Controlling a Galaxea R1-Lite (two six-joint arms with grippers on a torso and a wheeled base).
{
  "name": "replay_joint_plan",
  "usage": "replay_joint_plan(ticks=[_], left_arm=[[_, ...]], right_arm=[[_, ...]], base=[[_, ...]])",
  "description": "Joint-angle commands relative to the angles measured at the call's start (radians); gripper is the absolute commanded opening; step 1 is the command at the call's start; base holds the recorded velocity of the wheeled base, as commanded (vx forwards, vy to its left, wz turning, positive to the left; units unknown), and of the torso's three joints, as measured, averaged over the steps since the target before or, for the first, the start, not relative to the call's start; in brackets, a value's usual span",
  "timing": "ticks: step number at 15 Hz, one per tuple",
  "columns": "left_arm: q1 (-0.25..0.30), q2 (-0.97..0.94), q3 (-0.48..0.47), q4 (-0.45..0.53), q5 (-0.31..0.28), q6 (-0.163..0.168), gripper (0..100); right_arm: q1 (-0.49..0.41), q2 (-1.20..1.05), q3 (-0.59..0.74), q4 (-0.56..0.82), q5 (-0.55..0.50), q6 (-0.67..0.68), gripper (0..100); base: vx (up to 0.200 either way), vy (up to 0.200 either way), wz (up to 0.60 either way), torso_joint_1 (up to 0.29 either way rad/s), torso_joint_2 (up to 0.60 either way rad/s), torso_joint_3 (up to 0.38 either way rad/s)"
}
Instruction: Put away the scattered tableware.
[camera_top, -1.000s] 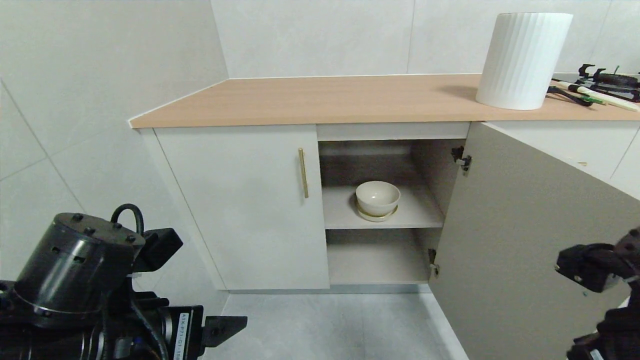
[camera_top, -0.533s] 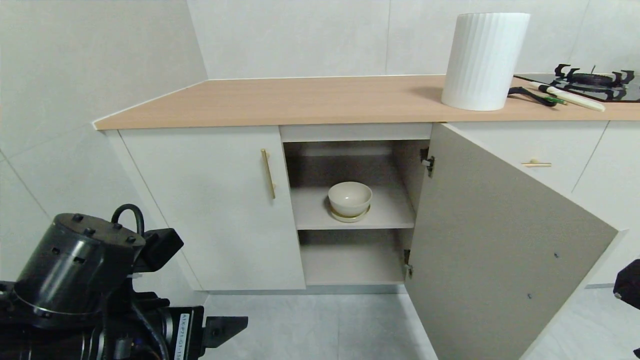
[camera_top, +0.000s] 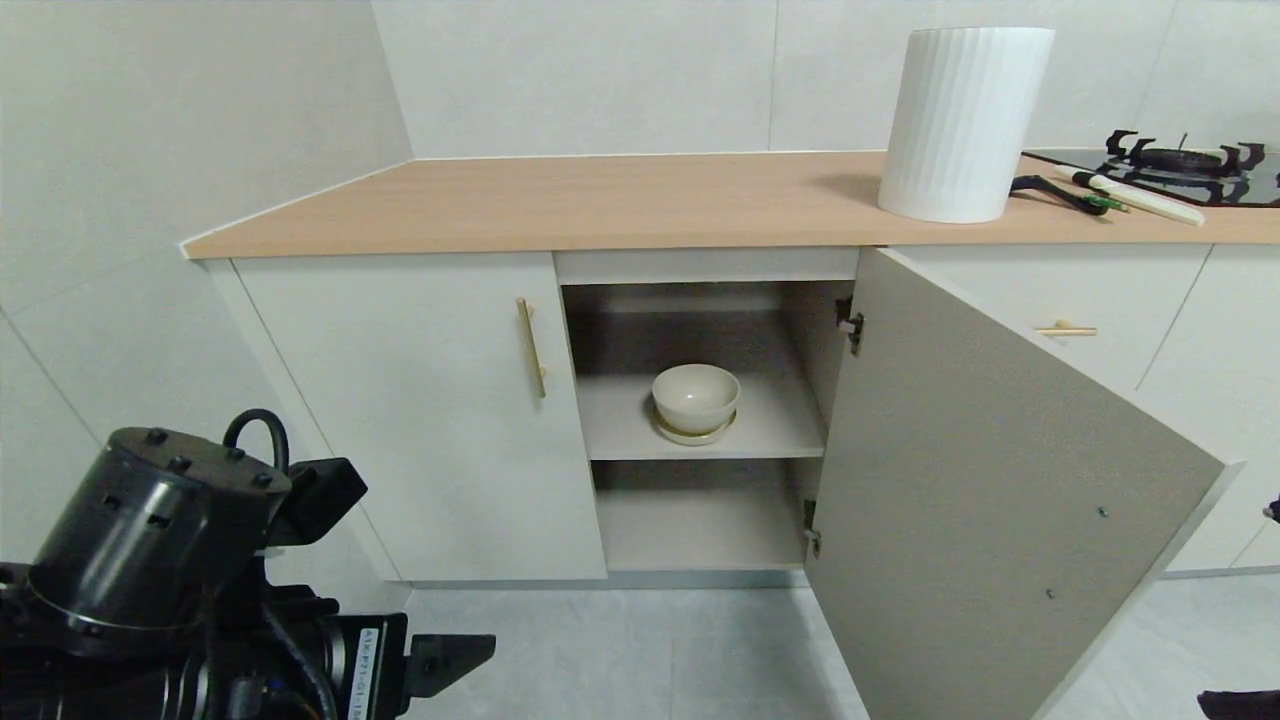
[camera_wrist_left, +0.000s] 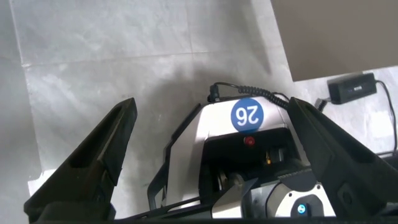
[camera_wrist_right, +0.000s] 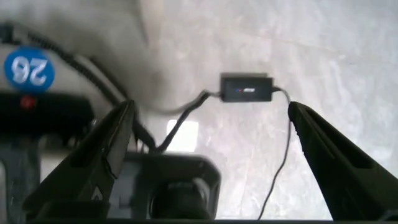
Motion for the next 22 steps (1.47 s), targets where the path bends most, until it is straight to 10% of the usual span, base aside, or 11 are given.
replay_joint_plan(ticks=[1, 8, 22], left_arm=[[0.0, 0.002, 0.001, 0.0, 0.0, -0.001, 100], [0.0, 0.002, 0.002, 0.0, 0.0, -0.001, 100], [0.0, 0.002, 0.002, 0.0, 0.0, -0.001, 100]], right_arm=[[-0.09, 0.013, -0.002, -0.034, -0.002, -0.033, 100], [-0.291, 0.103, 0.021, -0.301, 0.006, -0.068, 100], [-0.28, 0.223, 0.081, -0.552, 0.018, -0.019, 100]], base=[[0.0, 0.0, 0.0, 0.0, 0.0, 0.0], [0.0, 0.0, 0.0, 0.0, 0.0, 0.0], [0.0, 0.0, 0.0, 0.0, 0.0, 0.0]])
